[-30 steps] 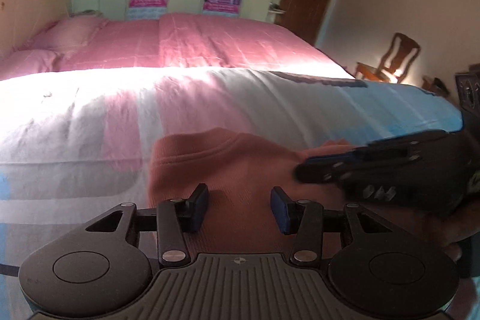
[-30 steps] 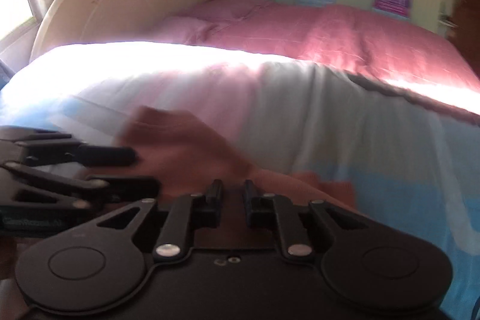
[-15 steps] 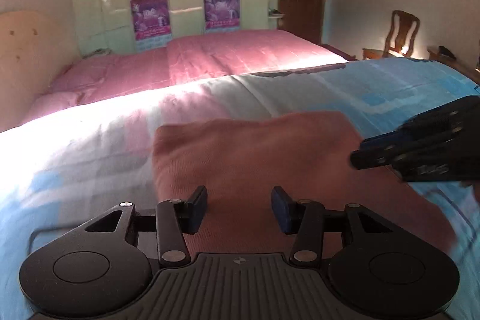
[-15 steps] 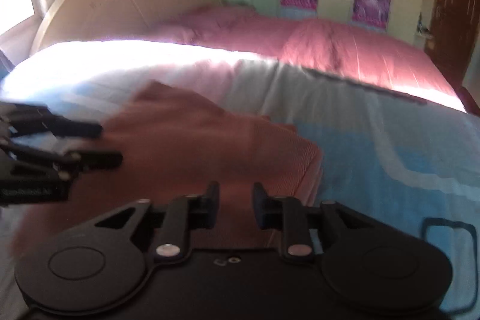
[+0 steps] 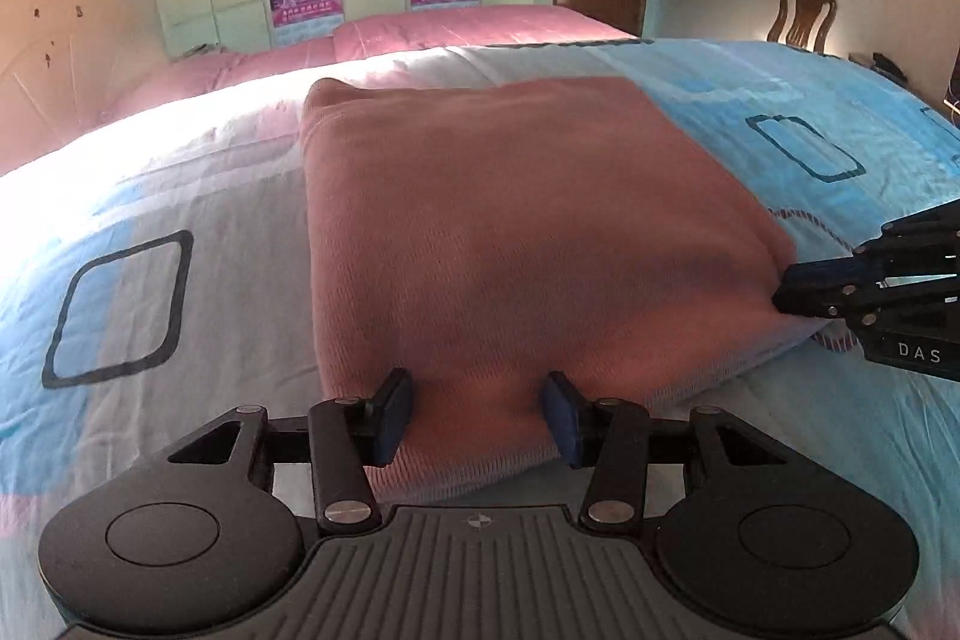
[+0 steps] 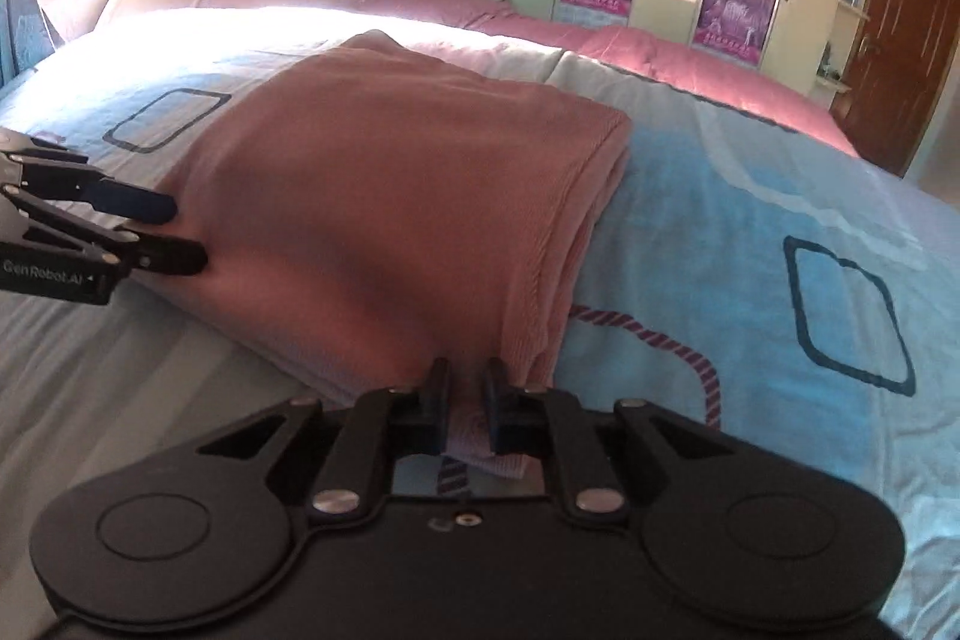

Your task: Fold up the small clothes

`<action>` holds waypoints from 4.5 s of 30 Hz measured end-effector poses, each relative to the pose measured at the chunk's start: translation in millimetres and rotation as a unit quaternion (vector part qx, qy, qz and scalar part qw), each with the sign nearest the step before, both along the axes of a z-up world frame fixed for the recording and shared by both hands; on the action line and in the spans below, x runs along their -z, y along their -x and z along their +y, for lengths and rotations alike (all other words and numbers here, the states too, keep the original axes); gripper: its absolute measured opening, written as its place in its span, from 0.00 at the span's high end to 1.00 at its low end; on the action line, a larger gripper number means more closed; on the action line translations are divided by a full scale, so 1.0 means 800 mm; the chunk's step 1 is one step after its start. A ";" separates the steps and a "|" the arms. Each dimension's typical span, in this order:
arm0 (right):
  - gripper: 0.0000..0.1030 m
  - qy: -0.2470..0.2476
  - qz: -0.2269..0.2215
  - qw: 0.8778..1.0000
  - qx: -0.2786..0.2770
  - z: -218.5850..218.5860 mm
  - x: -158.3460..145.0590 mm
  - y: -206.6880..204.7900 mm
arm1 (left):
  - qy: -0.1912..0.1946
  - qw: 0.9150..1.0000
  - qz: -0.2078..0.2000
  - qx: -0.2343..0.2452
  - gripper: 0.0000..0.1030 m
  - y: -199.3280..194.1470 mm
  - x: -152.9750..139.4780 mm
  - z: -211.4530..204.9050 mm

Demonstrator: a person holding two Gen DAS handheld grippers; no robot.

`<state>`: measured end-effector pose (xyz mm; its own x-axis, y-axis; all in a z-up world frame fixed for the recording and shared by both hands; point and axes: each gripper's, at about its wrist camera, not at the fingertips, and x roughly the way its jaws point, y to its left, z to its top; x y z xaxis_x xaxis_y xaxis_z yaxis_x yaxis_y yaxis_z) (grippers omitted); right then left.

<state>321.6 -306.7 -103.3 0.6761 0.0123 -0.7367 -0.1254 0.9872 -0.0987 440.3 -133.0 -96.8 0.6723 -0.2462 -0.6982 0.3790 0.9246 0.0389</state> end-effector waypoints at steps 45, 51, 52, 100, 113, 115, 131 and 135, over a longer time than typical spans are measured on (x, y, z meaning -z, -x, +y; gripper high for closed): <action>0.56 -0.392 0.085 0.912 0.086 -0.144 0.039 -0.137 | 0.183 0.973 0.117 -0.072 0.13 -0.162 0.023 0.042; 0.63 -0.305 0.092 0.944 0.089 -0.131 0.022 -0.138 | 0.188 0.971 0.130 -0.062 0.19 -0.166 0.022 0.054; 0.65 -0.306 0.091 0.943 0.091 -0.128 0.024 -0.137 | 0.195 0.970 0.136 -0.059 0.27 -0.169 0.025 0.051; 0.80 -0.023 0.042 0.999 -0.019 0.356 -0.055 -0.142 | 0.016 0.996 0.041 -0.075 0.44 -0.024 -0.023 0.392; 0.87 0.037 0.093 0.995 0.014 0.339 -0.002 -0.123 | 0.015 0.991 0.057 -0.122 0.44 0.033 0.009 0.383; 0.90 0.027 0.074 0.997 0.010 0.346 -0.013 -0.117 | 0.007 0.991 0.054 -0.121 0.44 0.041 0.008 0.380; 0.02 -0.018 -0.033 0.997 0.065 0.317 -0.057 -0.013 | 0.020 0.986 -0.027 -0.161 0.00 0.158 -0.038 0.341; 0.02 -0.024 -0.042 0.996 0.081 0.308 -0.085 0.055 | 0.048 0.983 -0.050 -0.169 0.00 0.231 -0.064 0.326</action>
